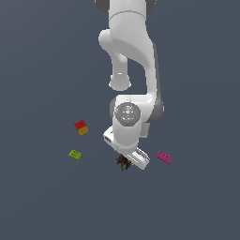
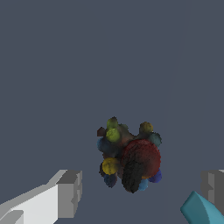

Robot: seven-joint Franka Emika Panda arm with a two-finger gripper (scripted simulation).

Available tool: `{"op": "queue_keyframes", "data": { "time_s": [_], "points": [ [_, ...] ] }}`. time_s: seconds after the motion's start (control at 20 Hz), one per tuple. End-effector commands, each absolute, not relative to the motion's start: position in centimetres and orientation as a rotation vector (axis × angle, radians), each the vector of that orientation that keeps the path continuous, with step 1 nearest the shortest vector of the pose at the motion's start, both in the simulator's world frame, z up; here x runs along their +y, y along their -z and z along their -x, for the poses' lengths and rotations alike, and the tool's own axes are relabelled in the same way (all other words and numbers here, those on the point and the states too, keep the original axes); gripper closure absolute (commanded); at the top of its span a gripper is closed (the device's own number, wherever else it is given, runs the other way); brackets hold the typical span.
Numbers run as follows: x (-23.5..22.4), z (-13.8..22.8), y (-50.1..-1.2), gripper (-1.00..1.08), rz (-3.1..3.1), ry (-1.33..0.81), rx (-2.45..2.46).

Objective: Pick up a designated object from a clutter of objects.

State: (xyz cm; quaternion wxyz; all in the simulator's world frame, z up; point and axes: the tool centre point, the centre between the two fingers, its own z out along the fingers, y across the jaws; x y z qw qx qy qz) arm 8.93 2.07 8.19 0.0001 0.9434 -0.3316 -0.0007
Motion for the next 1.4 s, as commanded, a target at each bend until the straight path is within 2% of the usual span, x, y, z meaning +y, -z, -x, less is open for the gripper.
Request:
{"op": "queue_keyframes", "data": {
  "time_s": [0.0, 0.9, 0.95, 1.35],
  "points": [
    [2.1, -9.0, -8.0, -0.92, -2.96, 0.0, -1.053],
    [2.1, -9.0, -3.0, -0.92, -2.96, 0.0, -1.053],
    [2.1, -9.0, -3.0, 1.08, -2.96, 0.0, -1.053],
    [2.1, -9.0, -3.0, 1.08, -2.96, 0.0, -1.053]
  ]
}}
